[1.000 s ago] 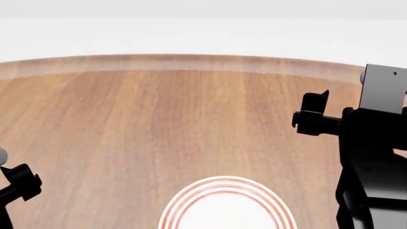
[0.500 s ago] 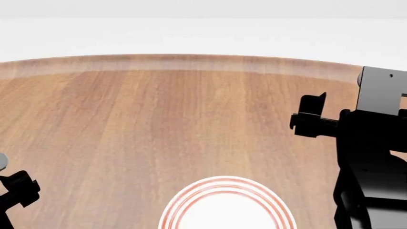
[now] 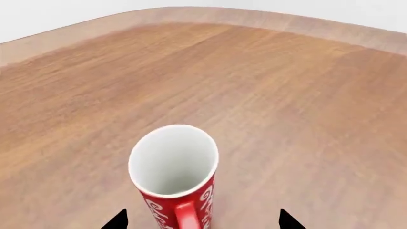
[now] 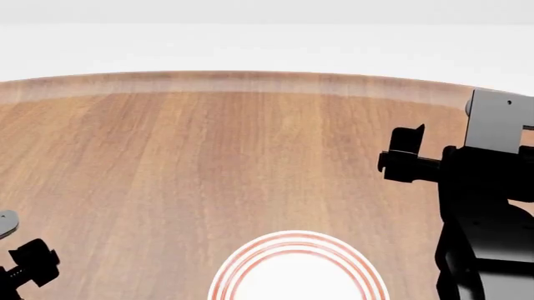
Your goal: Pick up the red mug and put it on the plate
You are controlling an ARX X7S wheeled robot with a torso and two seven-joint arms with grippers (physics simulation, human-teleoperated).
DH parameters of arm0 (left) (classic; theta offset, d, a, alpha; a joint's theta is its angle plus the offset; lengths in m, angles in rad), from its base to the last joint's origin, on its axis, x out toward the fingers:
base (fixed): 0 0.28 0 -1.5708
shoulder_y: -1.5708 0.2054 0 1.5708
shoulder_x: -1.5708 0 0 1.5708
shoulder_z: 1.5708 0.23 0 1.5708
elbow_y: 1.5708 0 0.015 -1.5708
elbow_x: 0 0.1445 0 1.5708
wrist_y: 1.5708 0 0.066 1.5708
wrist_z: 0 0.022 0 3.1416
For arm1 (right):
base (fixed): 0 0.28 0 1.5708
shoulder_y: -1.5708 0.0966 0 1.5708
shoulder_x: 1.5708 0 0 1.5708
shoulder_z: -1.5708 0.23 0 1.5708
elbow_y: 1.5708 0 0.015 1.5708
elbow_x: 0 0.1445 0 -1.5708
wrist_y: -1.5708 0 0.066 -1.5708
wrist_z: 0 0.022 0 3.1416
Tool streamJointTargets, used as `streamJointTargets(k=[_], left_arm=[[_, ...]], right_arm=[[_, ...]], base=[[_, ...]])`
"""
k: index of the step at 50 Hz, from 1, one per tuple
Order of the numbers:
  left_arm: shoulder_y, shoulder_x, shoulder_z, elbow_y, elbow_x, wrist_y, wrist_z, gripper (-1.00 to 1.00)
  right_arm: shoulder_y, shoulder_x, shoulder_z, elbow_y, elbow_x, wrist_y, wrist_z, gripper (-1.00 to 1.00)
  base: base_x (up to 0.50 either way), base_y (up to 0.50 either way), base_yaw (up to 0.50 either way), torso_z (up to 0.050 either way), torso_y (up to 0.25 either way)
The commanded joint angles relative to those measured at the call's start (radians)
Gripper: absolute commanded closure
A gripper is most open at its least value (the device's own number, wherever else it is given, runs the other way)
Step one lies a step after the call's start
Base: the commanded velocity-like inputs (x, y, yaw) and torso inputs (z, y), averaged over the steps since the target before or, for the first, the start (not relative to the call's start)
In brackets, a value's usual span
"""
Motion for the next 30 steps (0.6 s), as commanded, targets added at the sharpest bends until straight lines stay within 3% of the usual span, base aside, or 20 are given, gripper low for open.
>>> streamJointTargets(k=[1, 16, 30], left_arm=[[-0.027, -0.004, 0.006, -0.071, -0.017, -0.013, 0.016, -1.0], [-0.065, -0.011, 0.01, -0.166, -0.027, 0.001, 0.027, -1.0], [-0.179, -0.024, 0.003, -0.466, -0.021, 0.121, 0.055, -1.0]], right_arm=[[-0.002, 0.002, 0.001, 0.003, 0.006, -0.004, -0.001, -1.0], [-0.006, 0.002, 0.001, 0.012, 0.011, -0.01, 0.0, -1.0], [-0.009, 0.002, 0.002, 0.023, 0.017, -0.021, -0.001, -1.0]], base=[[0.0, 0.0, 0.0, 0.0, 0.0], [0.0, 0.0, 0.0, 0.0, 0.0], [0.0, 0.0, 0.0, 0.0, 0.0]])
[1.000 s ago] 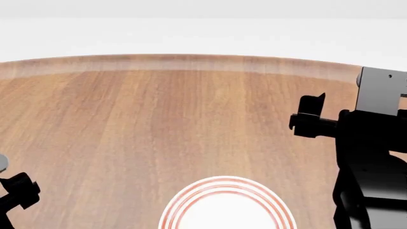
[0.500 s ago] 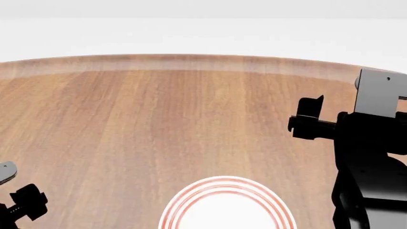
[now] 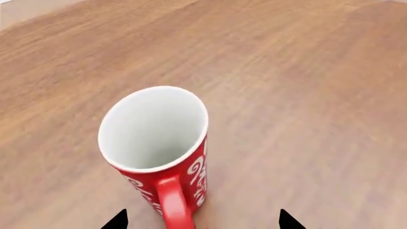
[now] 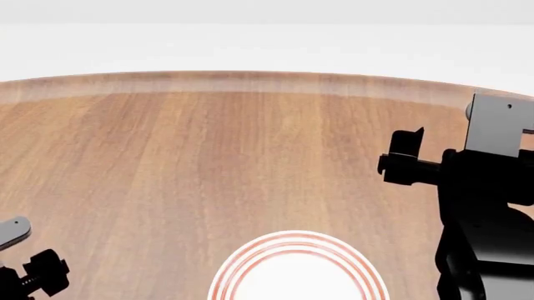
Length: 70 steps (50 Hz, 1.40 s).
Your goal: Pick up the red mug and put it on the plate
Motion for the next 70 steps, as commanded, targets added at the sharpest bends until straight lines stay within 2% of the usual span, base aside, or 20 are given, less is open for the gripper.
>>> streamJointTargets(k=[1, 12, 27, 28, 56, 58, 60, 61, 65, 70], left_arm=[[-0.082, -0.011, -0.004, -0.217, 0.003, 0.089, 0.021, -1.0], [-0.194, -0.026, -0.008, -0.511, 0.019, 0.247, 0.048, -1.0], [-0.195, -0.033, -0.054, -0.528, 0.036, 0.251, 0.04, -1.0], [-0.194, -0.033, -0.058, -0.527, 0.037, 0.254, 0.041, 1.0], [-0.203, -0.019, -0.081, -0.515, 0.106, 0.245, 0.074, 1.0], [-0.185, -0.015, -0.062, -0.43, 0.113, 0.154, 0.099, 1.0], [-0.11, -0.006, -0.05, -0.207, 0.084, 0.012, 0.176, 1.0], [-0.092, -0.005, -0.037, -0.152, 0.095, -0.024, 0.16, 1.0], [-0.052, -0.003, 0.01, 0.004, 0.082, -0.126, 0.25, 1.0], [-0.025, -0.006, 0.066, 0.15, 0.084, -0.22, 0.299, 1.0]], right_arm=[[-0.001, -0.001, 0.0, 0.014, 0.004, -0.01, -0.001, -1.0], [-0.004, -0.001, -0.006, 0.027, 0.004, -0.022, -0.003, -1.0], [-0.006, -0.001, -0.009, 0.034, 0.007, -0.028, -0.002, -1.0], [-0.006, -0.001, -0.008, 0.037, 0.008, -0.03, -0.002, -1.0], [-0.009, -0.001, -0.014, 0.044, 0.015, -0.038, 0.002, -1.0], [-0.011, 0.001, -0.012, 0.032, 0.018, -0.031, 0.004, -1.0], [-0.011, 0.002, -0.011, 0.031, 0.02, -0.031, 0.004, -1.0], [-0.012, 0.002, -0.011, 0.03, 0.02, -0.03, 0.004, -1.0], [-0.009, 0.003, -0.012, 0.034, 0.021, -0.031, 0.004, -1.0], [-0.01, 0.003, -0.013, 0.036, 0.022, -0.032, 0.005, -1.0]], base=[[0.0, 0.0, 0.0, 0.0, 0.0], [0.0, 0.0, 0.0, 0.0, 0.0], [0.0, 0.0, 0.0, 0.0, 0.0], [0.0, 0.0, 0.0, 0.0, 0.0], [0.0, 0.0, 0.0, 0.0, 0.0], [0.0, 0.0, 0.0, 0.0, 0.0], [0.0, 0.0, 0.0, 0.0, 0.0], [0.0, 0.0, 0.0, 0.0, 0.0], [0.0, 0.0, 0.0, 0.0, 0.003], [0.0, 0.0, 0.0, 0.0, 0.0]])
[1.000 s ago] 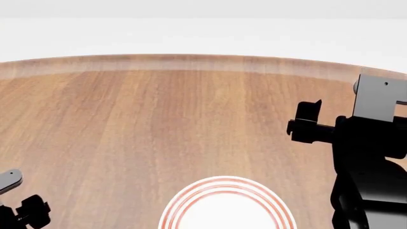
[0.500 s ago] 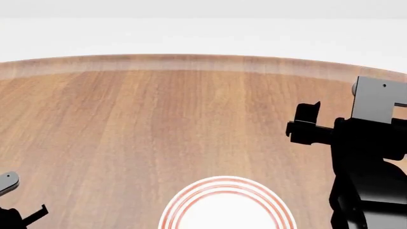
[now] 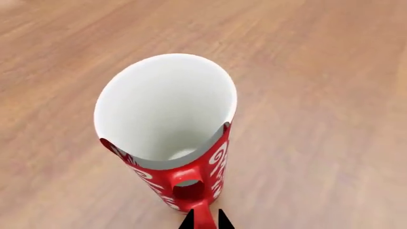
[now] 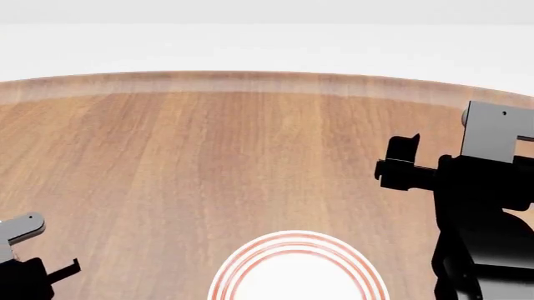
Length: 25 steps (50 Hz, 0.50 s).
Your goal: Pick up the red mug and put it on the plate
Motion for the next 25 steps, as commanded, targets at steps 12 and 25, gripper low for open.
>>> streamJointTargets(k=[12, 25], left_arm=[[0.112, -0.016, 0.217, 0.563, -0.032, -0.373, 0.271, 1.0], [0.113, -0.025, 0.316, 0.73, -0.057, -0.514, 0.348, 1.0]], right_arm=[[-0.003, 0.001, -0.002, 0.005, 0.007, -0.005, 0.003, -1.0], [0.003, -0.005, -0.013, 0.044, 0.005, -0.031, -0.004, -1.0]], base=[[0.0, 0.0, 0.0, 0.0, 0.0], [0.0, 0.0, 0.0, 0.0, 0.0]])
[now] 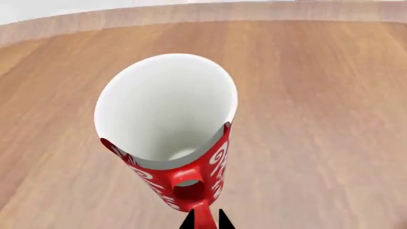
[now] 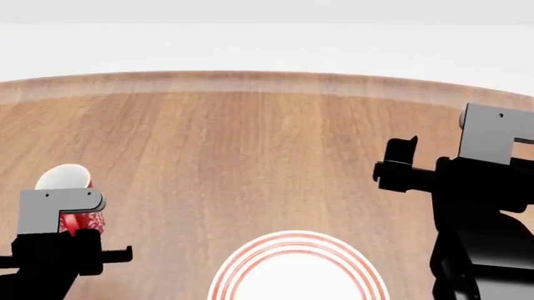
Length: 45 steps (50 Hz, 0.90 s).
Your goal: Pick up the red mug and put it on the plate
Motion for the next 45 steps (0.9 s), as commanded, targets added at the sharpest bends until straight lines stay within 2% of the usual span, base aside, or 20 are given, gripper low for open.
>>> streamJointTargets(k=[1, 13, 21, 45], left_arm=[[0.002, -0.007, 0.08, 0.159, -0.023, -0.128, 0.075, 1.0], [-0.005, -0.013, 0.185, 0.252, -0.05, -0.179, 0.165, 1.0], [-0.032, -0.014, 0.261, 0.24, -0.058, -0.138, 0.248, 1.0], [-0.151, 0.101, 0.409, -0.047, -0.042, 0.075, 0.379, 1.0]], right_arm=[[0.003, -0.003, -0.007, 0.022, 0.0, -0.014, -0.003, -1.0], [0.002, 0.0, -0.003, 0.013, 0.008, -0.007, 0.0, -1.0], [0.003, 0.004, -0.001, 0.008, 0.013, -0.003, 0.002, -1.0], [0.015, 0.001, -0.011, 0.031, 0.017, -0.015, 0.0, -1.0]], base=[[0.0, 0.0, 0.0, 0.0, 0.0], [0.0, 0.0, 0.0, 0.0, 0.001], [0.0, 0.0, 0.0, 0.0, 0.0], [0.0, 0.0, 0.0, 0.0, 0.0]])
